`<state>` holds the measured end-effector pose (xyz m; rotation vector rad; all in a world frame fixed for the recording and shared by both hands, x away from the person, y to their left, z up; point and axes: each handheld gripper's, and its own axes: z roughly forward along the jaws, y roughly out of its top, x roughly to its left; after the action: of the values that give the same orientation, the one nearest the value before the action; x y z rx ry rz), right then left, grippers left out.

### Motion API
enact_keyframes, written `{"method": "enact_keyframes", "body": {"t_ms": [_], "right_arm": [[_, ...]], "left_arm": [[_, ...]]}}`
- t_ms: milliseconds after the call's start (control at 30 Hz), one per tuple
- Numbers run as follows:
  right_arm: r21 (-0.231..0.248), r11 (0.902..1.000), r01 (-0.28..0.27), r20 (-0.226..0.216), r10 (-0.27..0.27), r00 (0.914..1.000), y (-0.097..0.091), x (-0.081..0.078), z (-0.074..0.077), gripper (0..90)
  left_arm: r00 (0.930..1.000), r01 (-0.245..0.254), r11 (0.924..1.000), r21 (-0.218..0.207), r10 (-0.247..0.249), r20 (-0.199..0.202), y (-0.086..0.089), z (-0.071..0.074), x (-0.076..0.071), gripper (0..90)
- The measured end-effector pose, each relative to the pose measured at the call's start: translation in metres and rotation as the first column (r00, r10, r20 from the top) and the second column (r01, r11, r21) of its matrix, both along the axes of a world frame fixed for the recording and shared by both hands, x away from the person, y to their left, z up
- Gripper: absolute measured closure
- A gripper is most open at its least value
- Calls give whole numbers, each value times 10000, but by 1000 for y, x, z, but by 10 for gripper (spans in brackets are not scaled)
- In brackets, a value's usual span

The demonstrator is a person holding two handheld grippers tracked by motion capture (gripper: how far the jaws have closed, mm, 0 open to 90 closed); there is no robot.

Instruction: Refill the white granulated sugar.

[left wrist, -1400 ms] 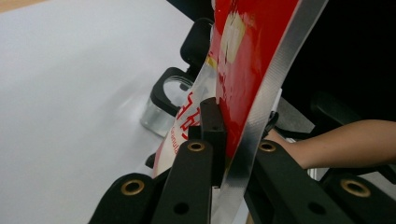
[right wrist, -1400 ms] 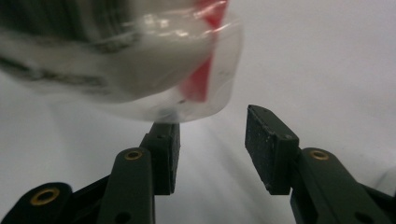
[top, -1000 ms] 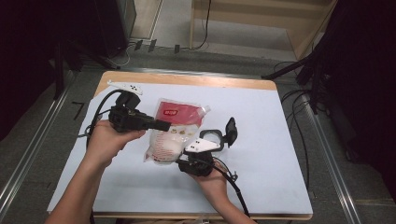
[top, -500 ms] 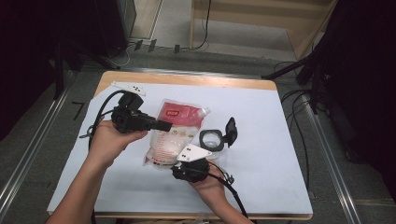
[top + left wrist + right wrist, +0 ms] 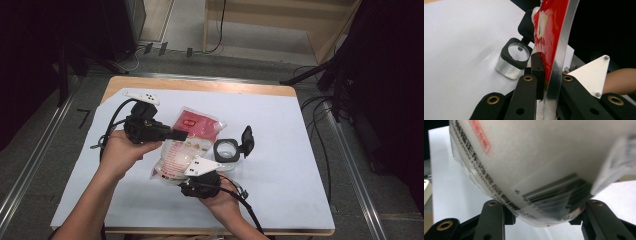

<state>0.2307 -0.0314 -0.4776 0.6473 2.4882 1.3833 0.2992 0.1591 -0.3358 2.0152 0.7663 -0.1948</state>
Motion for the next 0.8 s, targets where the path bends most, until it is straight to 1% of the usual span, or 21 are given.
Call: {"method": "enact_keyframes", "body": {"t_ms": [100, 133, 200, 233, 267, 333, 400, 433, 567, 667, 700, 800], "right_arm": [[79, 9999, -113, -124, 114, 9999, 1, -1, 1, 534], [153, 9997, -193, -242, 196, 9995, 2, -1, 2, 535], [179, 9996, -200, -308, 205, 9993, 2, -2, 2, 535], [218, 9995, -228, -378, 237, 9990, 2, -2, 3, 536], [266, 9992, -302, -385, 312, 9988, 2, -3, 5, 546], [225, 9990, -392, -348, 400, 9986, 3, -5, 6, 553], [289, 9985, -466, -259, 473, 9985, 3, -6, 6, 558], [293, 9984, -477, -291, 486, 9984, 3, -6, 7, 559], [374, 9979, -532, -426, 548, 9976, 3, -6, 7, 558], [394, 9977, -554, -468, 572, 9973, 3, -6, 8, 560], [437, 9971, -615, -618, 642, 9960, 4, -7, 8, 566], [426, 9964, -727, -605, 752, 9953, 5, -9, 9, 583]], "left_arm": [[9999, -45, 10000, 40, 44, 115, -2, 0, -1, 891], [9997, 28, 9999, 146, -32, 235, -4, -1, -1, 887], [9998, 1, 9998, 179, -5, 214, -6, -2, -1, 881], [9997, 41, 9996, 283, -48, 219, -8, -3, -2, 869], [9993, 53, 9993, 367, -66, 376, -10, -6, -2, 846], [9994, 101, 9995, 313, -111, 335, -12, -7, -2, 846], [9993, 142, 9996, 263, -151, 340, -14, -8, -2, 845], [9992, 112, 9994, 312, -124, 372, -15, -8, -2, 845], [9989, 138, 9995, 267, -150, 451, -18, -11, -3, 849], [9991, 215, 9991, 352, -228, 370, -21, -14, -3, 846], [9991, 232, 9991, 346, -244, 344, -22, -15, -3, 845], [9994, 187, 9992, 343, -197, 293, -24, -18, -2, 832]]}}
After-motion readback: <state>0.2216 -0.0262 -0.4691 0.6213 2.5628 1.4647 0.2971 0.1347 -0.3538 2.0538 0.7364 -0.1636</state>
